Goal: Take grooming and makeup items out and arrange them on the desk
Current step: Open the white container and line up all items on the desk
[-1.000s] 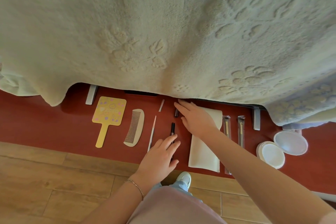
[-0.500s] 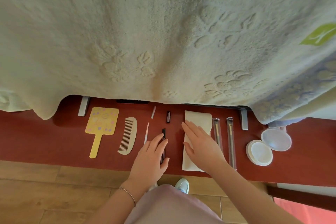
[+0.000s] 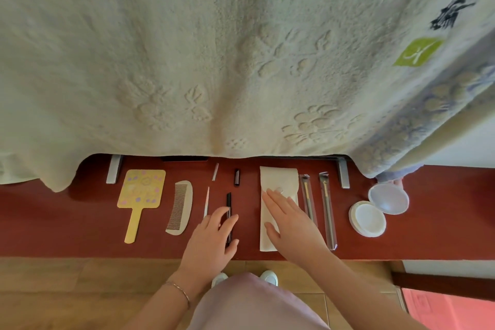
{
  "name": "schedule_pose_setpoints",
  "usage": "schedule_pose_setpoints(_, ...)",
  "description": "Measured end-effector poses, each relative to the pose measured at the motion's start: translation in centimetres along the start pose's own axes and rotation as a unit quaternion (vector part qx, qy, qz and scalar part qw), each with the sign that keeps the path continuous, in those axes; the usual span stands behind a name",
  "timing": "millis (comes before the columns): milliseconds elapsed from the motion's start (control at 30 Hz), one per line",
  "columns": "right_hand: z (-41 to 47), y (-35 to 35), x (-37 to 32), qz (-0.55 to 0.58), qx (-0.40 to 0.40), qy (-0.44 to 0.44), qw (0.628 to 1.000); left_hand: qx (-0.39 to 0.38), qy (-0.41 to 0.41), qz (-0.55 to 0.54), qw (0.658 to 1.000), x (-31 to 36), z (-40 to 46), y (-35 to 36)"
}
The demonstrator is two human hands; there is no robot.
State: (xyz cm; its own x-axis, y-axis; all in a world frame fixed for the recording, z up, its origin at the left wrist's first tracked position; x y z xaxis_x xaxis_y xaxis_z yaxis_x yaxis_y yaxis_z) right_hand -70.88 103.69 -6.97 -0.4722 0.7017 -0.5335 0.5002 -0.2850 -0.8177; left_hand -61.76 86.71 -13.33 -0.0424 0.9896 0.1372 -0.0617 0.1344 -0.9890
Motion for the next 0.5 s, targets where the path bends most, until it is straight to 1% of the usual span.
schedule_pose_setpoints(67,-0.2,0.0,-0.1,0.007,-0.003,0.001,1.000,-0.023,0.010,-0.021,0.999,0.0,0.0,0.2)
schedule_pose_setpoints(167,-0.5,-0.2,0.0,0.003,-0.006,0.005,1.000,-0.046,0.025,-0.023,0.998,0.2,0.0,0.6)
schedule_pose_setpoints(367,-0.7,-0.4,0.5,0.008,0.000,0.013,1.000,-0.042,0.046,-0.016,0.998,0.9,0.6,0.7)
schedule_pose_setpoints(500,-0.7,-0.5,0.8,0.002,-0.002,0.023,1.000,-0.046,0.039,-0.020,0.998,1.3,0.8,0.7)
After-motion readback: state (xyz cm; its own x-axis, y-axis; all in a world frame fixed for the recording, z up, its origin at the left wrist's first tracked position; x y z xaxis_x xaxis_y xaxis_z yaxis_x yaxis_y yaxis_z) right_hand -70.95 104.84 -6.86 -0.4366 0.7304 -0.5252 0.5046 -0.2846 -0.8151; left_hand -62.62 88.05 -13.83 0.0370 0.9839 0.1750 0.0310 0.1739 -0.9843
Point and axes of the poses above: each hand's wrist, its own z-axis towards the middle knuckle, its own y-axis out of the palm, x = y × z, the point moved 1 cm from there along z, towards the middle knuckle, and after that the axes turned 12 degrees about z, right-handed, at the moved point
